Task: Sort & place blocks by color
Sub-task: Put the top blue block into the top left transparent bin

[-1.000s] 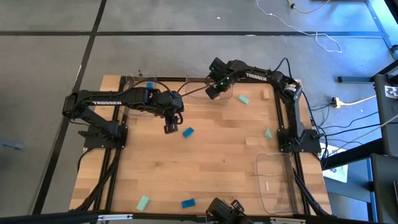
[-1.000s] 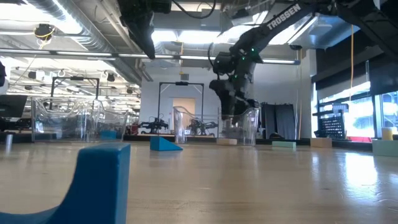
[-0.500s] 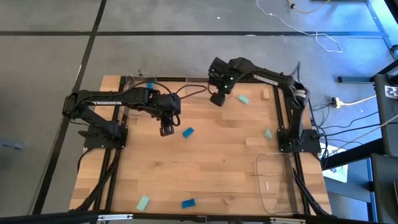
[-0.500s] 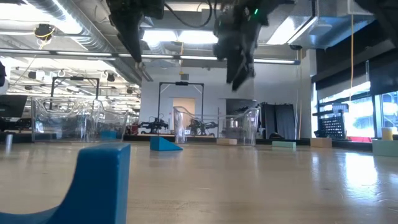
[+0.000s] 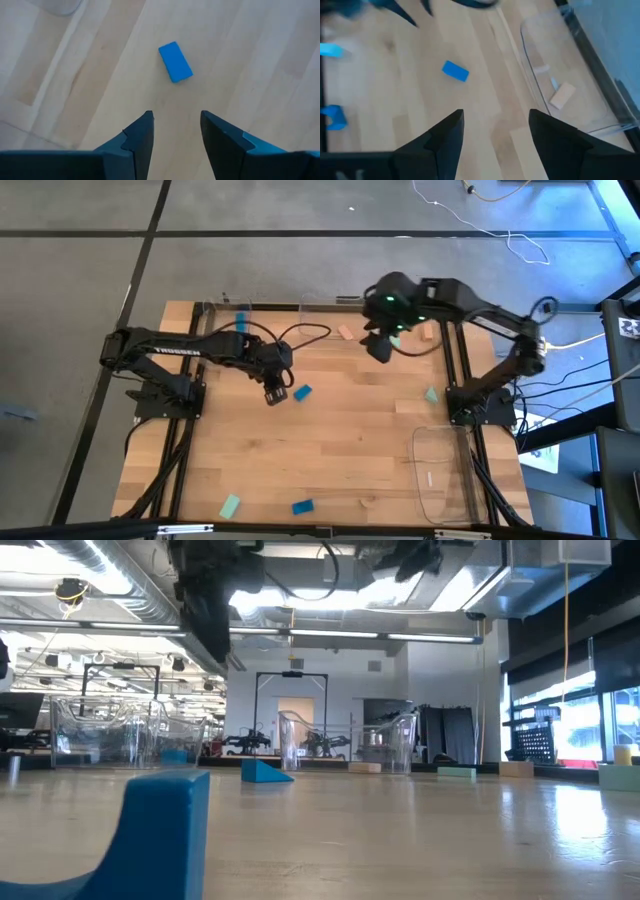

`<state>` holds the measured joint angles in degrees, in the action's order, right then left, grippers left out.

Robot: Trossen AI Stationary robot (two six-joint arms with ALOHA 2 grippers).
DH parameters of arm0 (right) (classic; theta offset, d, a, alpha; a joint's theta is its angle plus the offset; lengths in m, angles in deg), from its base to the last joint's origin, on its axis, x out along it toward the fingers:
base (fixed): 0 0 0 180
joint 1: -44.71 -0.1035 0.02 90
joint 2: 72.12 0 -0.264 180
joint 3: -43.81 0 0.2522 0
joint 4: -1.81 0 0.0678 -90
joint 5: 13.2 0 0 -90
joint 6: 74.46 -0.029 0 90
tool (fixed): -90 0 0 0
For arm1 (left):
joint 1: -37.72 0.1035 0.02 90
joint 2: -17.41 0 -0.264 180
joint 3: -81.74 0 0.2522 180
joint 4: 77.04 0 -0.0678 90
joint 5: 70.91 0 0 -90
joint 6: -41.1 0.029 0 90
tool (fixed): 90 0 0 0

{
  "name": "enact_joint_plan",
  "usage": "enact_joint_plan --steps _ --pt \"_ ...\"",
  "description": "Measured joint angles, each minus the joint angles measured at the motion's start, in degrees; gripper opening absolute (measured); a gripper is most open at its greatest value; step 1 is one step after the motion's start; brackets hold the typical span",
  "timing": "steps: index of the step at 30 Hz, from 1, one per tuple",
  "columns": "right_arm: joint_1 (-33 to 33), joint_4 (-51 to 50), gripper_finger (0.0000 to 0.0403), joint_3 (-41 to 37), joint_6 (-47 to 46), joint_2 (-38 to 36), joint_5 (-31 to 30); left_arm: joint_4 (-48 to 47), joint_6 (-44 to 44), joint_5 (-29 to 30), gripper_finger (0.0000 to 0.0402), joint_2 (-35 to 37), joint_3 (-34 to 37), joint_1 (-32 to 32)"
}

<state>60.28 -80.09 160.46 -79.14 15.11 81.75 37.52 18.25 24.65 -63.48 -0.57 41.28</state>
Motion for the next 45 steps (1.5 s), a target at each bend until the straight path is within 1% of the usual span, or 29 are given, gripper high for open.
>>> enact_joint_plan --steps 4,6,9,12,15,19,24,27,34,40,45 --pt "-1.6 0.0 0.0223 0.0 -2.4 -4.5 0.0 3.9 -9.6 3.0 0.0153 -0.7 0.7 0.4" --pt "-2.4 0.0 0.0223 0.0 -2.6 -6.3 0.0 5.0 -14.4 3.6 0.0153 -1.5 0.7 0.7" --pt "-3.2 0.1 0.0223 0.0 -2.3 -8.5 0.1 7.6 -17.4 3.7 0.0153 -3.3 0.7 0.8" --pt "-4.0 0.1 0.0223 0.0 -0.7 -10.0 0.1 9.8 -17.5 2.8 0.0153 -6.1 0.7 0.7" --pt "-5.2 0.1 0.0223 0.0 2.2 -11.1 0.1 9.4 -17.5 1.7 0.0153 -9.8 0.7 0.6" --pt "-6.8 0.0 0.0223 0.0 4.6 -11.6 0.2 9.2 -17.4 1.8 0.0153 -13.7 0.7 0.5" --pt "-8.8 0.1 0.0223 0.0 5.0 -11.6 0.2 9.9 -14.5 1.7 0.0153 -17.4 0.7 0.1" --pt "-9.5 0.1 0.0223 0.0 4.9 -11.6 0.2 11.2 -14.2 0.7 0.0153 -19.3 0.7 -0.5" --pt "-9.9 0.6 0.0223 0.0 3.7 -11.6 0.2 16.0 -12.7 0.2 0.0153 -21.3 0.7 -2.2" --pt "-9.9 0.6 0.0223 0.0 3.3 -11.6 0.2 15.3 -12.5 5.3 0.0153 -21.2 0.7 -3.3" --pt "-9.9 0.6 0.0223 0.0 3.4 -11.6 0.2 15.6 -12.5 6.2 0.0153 -21.8 0.7 -3.8"
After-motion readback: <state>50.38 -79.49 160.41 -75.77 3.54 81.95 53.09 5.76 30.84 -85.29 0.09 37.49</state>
